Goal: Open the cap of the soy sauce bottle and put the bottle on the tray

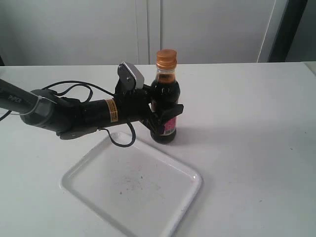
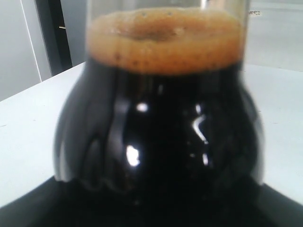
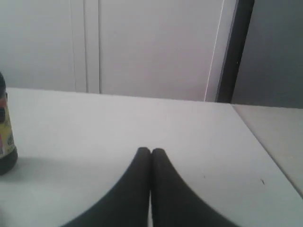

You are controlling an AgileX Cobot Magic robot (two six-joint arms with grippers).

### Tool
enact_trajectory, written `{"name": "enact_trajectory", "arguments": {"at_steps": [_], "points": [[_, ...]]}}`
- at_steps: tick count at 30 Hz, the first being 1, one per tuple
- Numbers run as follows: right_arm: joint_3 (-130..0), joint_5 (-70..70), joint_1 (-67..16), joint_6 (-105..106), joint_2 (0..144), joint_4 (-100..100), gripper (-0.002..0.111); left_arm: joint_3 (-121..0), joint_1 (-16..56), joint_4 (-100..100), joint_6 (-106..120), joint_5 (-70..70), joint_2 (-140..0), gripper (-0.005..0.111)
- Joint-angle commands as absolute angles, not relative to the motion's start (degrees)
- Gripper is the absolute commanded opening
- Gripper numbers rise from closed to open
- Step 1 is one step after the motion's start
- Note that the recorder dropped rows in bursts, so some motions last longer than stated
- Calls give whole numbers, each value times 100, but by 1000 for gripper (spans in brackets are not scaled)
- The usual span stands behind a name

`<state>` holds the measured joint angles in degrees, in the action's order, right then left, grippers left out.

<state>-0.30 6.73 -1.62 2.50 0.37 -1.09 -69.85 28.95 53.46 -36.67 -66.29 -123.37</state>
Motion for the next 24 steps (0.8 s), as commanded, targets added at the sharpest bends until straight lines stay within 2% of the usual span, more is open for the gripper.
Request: {"name": "enact_trajectory", "arguments": {"at_steps": [1,4,16,21,24], "points": [[0,279,-114,-534,0,-379,0,-7004,2928,5402,-3725,-6888,-12299,0],[0,108,-114,-1071,0,-424,0,-7004,2928,5403,-3725,-6888,-12299,0],[-52,-1336,-114,-900,0,-412,0,-7004,2928,5489,-3745,-6891,-12299,0],[-576,-1336,-114,-775,64,-412,0,-7004,2928,5537,-3745,-6891,-12299,0],[-1231,-1222,-114,-751,708,-286,0,-7004,2928,5524,-3745,-6891,-12299,0]]}}
